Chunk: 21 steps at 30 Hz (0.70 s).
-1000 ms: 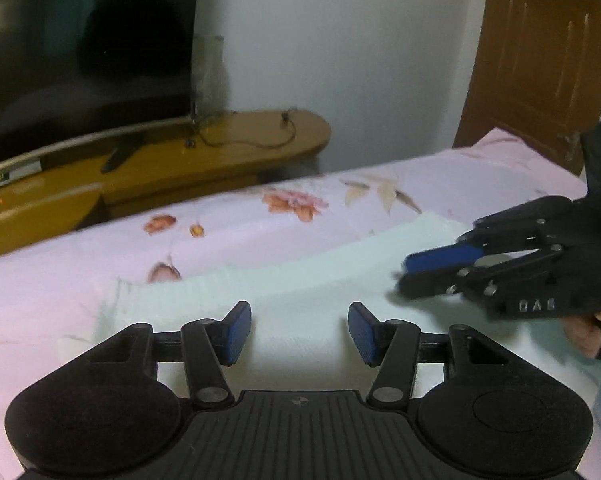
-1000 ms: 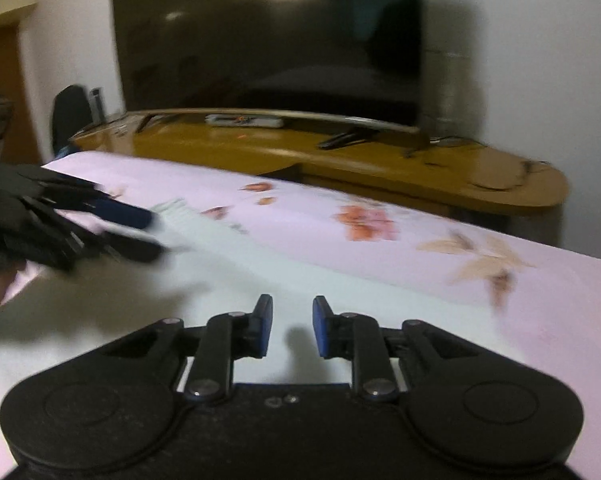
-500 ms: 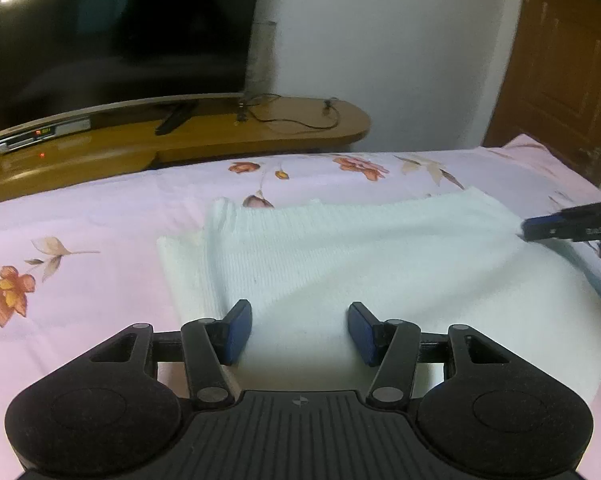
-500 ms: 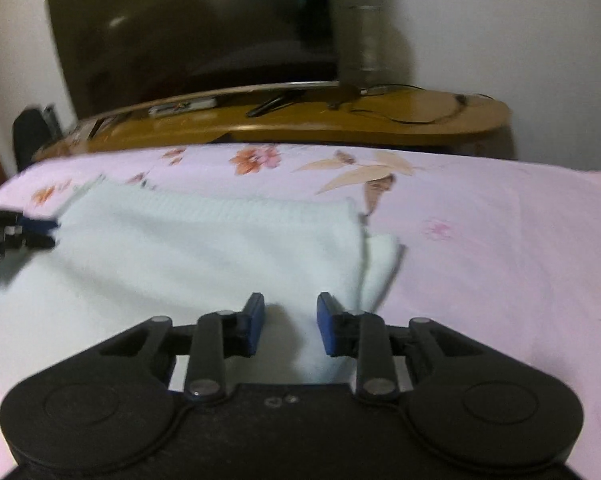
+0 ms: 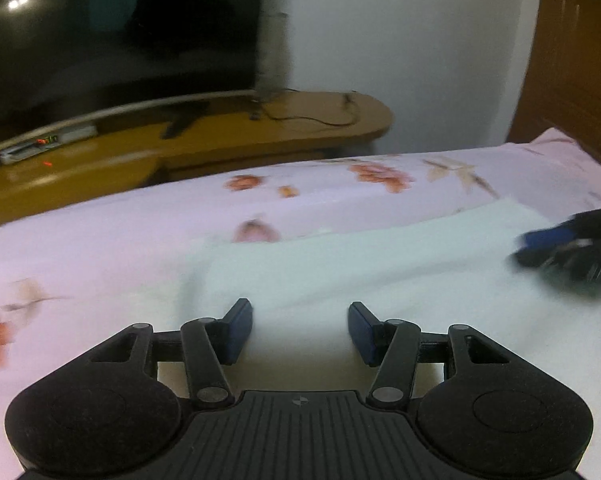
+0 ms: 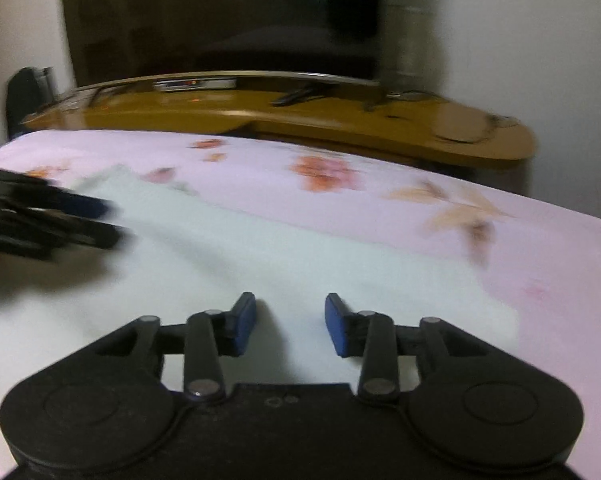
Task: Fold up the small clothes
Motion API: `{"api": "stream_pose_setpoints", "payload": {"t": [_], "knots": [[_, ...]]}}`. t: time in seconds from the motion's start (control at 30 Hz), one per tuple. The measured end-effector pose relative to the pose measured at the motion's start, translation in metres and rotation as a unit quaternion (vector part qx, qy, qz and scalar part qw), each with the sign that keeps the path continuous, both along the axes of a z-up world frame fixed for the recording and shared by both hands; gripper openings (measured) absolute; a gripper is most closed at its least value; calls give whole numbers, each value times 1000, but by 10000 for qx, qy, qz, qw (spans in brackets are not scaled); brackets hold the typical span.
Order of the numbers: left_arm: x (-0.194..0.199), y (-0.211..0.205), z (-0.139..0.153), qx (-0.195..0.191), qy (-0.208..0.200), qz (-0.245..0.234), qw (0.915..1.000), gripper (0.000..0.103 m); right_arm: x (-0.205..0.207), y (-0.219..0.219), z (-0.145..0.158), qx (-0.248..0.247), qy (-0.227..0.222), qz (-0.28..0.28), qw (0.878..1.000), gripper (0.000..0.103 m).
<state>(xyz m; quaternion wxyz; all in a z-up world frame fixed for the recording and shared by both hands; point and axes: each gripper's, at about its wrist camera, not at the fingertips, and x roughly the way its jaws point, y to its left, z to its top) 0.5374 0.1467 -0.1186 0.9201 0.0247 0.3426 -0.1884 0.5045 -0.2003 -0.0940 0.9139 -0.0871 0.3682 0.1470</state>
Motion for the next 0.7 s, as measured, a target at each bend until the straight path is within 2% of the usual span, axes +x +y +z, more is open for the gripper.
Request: {"api": "stream_pose_setpoints", "payload": {"t": [0.07,0.13,0.17,0.23,0.3,0.4,0.5,0.53,0.57,0.63,0.7], "knots": [[-6,15,4,80,27,66,9999,54,-4,-36,1,15,40,-432,9991,36],[-18,18,18,198,-29,179,9996,54,-12,-54,12,154,138,-599,9980,32],[-27,16,27,129,-146,194,9996,54,-19,-56,19,189,22,-627,9978,35],[-39,6,38,-214,-127,13,9997,54,-40,-49,35,570,-236,-364,9974,36],[-53,-18,41,-268,-71,-262,9993,56,-56,-23,41,776,-256,86,9966,36],[-66,-55,32,-74,11,-171,9998,64,-71,29,36,390,-329,600,9969,32],[-70,-74,9,179,291,107,9994,67,-72,59,17,61,-105,664,9977,33],[-75,-72,6,138,152,131,9997,69,-71,63,9,-97,25,642,9979,32],[-77,-68,4,84,154,201,9996,70,-71,63,0,-260,130,601,9978,32],[-79,-55,5,-144,237,306,9991,70,-76,50,-2,-137,45,555,9984,36],[-83,-44,6,-185,268,317,9990,70,-78,32,1,-32,97,427,9990,36]]}}
